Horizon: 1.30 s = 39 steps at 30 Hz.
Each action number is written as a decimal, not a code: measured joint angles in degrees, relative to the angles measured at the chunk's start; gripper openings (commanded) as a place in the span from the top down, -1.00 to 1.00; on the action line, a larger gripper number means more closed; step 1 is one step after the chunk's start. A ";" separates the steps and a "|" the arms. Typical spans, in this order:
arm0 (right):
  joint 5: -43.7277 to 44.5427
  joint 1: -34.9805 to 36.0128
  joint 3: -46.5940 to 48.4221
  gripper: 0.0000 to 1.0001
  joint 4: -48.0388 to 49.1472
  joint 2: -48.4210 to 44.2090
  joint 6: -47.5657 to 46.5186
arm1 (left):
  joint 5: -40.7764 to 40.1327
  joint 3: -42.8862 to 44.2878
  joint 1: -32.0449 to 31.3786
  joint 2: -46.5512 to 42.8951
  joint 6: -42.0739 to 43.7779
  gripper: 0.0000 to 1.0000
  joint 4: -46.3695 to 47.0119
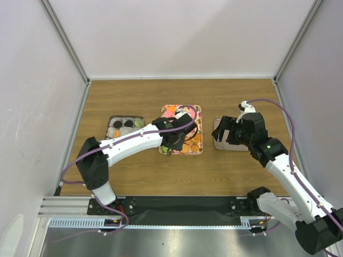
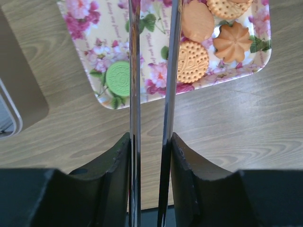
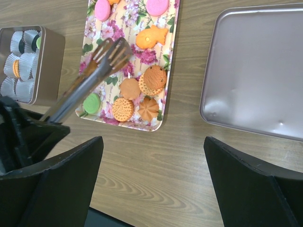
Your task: Pack the cookies
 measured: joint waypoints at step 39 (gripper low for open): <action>-2.58 4.70 0.00 -0.89 8.02 9.55 1.20 | 1.51 -25.05 33.33 -34.27 3.89 0.16 -6.03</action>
